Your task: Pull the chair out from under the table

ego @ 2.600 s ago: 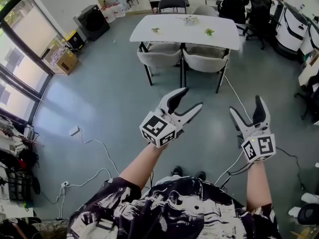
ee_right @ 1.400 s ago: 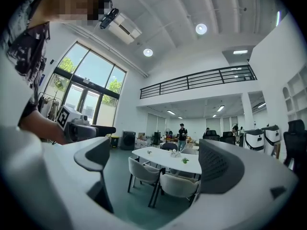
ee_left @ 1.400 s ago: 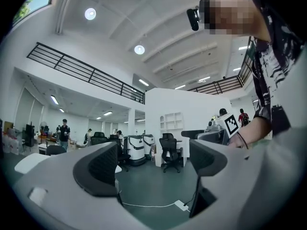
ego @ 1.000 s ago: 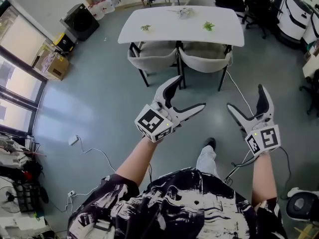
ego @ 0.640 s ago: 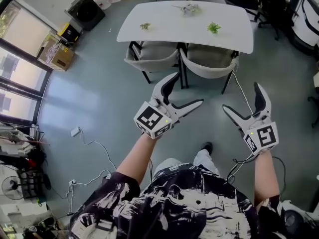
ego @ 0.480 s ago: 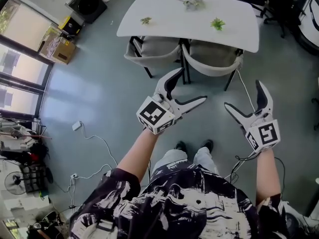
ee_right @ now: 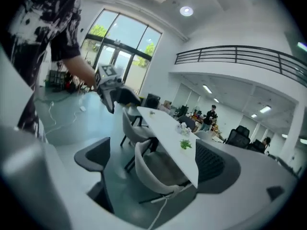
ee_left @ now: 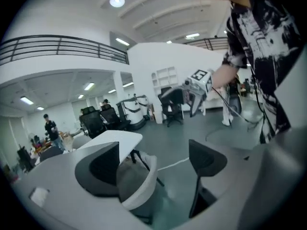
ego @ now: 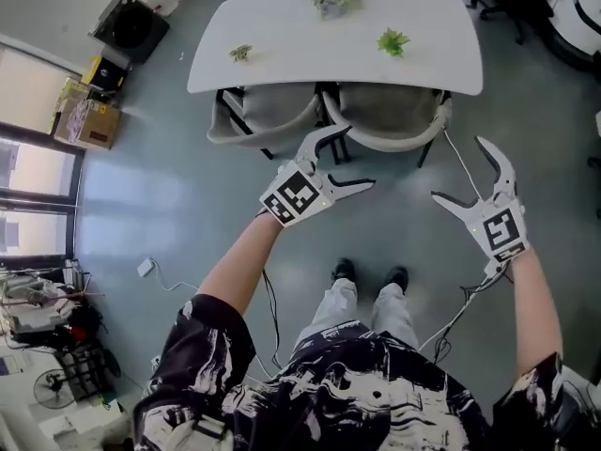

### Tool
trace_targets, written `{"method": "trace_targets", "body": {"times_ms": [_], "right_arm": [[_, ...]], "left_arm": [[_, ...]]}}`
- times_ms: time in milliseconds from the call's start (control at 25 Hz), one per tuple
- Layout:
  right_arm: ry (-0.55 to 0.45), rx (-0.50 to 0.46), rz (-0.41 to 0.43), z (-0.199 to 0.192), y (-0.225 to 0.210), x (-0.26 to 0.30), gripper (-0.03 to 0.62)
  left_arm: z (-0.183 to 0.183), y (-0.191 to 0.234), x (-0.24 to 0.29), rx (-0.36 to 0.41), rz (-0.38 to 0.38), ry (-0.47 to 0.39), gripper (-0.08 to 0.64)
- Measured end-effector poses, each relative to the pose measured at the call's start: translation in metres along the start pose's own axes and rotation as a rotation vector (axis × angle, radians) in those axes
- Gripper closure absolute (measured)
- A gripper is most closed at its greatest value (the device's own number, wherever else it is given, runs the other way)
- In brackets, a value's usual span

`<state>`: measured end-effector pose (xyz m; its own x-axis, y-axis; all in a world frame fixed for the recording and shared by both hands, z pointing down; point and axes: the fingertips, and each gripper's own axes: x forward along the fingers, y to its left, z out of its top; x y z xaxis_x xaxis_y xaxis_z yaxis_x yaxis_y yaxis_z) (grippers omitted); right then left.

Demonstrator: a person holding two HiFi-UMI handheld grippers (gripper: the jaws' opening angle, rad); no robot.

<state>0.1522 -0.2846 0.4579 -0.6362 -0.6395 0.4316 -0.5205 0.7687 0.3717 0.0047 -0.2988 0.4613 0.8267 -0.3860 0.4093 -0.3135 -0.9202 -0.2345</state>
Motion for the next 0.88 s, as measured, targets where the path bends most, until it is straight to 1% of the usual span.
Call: {"method": "trace_targets", "body": {"times_ms": [80, 200, 280, 360, 480, 560, 600, 760, 800, 840, 880], "right_arm": [[0.098, -0.122, 0.05, -0.032, -0.007, 0.03, 0.064], [0.227, -0.269, 0.129, -0.085, -0.015, 0.069, 0.064], [0.298, -0.335, 0.176, -0.122, -0.018, 0.094, 0.064], [0.358, -0.38, 0.227, -0.158, -0.018, 0.117, 0.066], [0.431, -0.482, 0.324, -0.209, -0.012, 0.146, 0.066], [0.464, -0.56, 0.372, -0.238, -0.011, 0.163, 0.066], [0.474, -0.581, 0.384, -0.249, -0.012, 0.171, 0.067], [0.465, -0.594, 0.432, -0.278, -0.001, 0.201, 0.074], [0.455, -0.61, 0.441, -0.282, 0.004, 0.206, 0.087], [0.444, -0.628, 0.442, -0.284, 0.007, 0.211, 0.12], [0.431, -0.639, 0.436, -0.284, 0.009, 0.216, 0.195]], "left_arm": [[-0.034, 0.015, 0.021, 0.078, -0.065, 0.077, 0.118], [-0.081, 0.035, 0.054, 0.155, -0.129, 0.164, 0.118], [-0.114, 0.047, 0.075, 0.198, -0.146, 0.224, 0.12], [-0.146, 0.05, 0.095, 0.23, -0.171, 0.278, 0.12], [-0.186, 0.053, 0.122, 0.269, -0.211, 0.341, 0.12], [-0.205, 0.056, 0.139, 0.284, -0.231, 0.364, 0.12], [-0.213, 0.058, 0.147, 0.289, -0.239, 0.372, 0.12], [-0.25, 0.051, 0.164, 0.296, -0.301, 0.421, 0.12], [-0.258, 0.049, 0.168, 0.301, -0.318, 0.435, 0.121], [-0.264, 0.046, 0.171, 0.309, -0.33, 0.446, 0.138], [-0.27, 0.045, 0.174, 0.321, -0.336, 0.454, 0.173]]}}
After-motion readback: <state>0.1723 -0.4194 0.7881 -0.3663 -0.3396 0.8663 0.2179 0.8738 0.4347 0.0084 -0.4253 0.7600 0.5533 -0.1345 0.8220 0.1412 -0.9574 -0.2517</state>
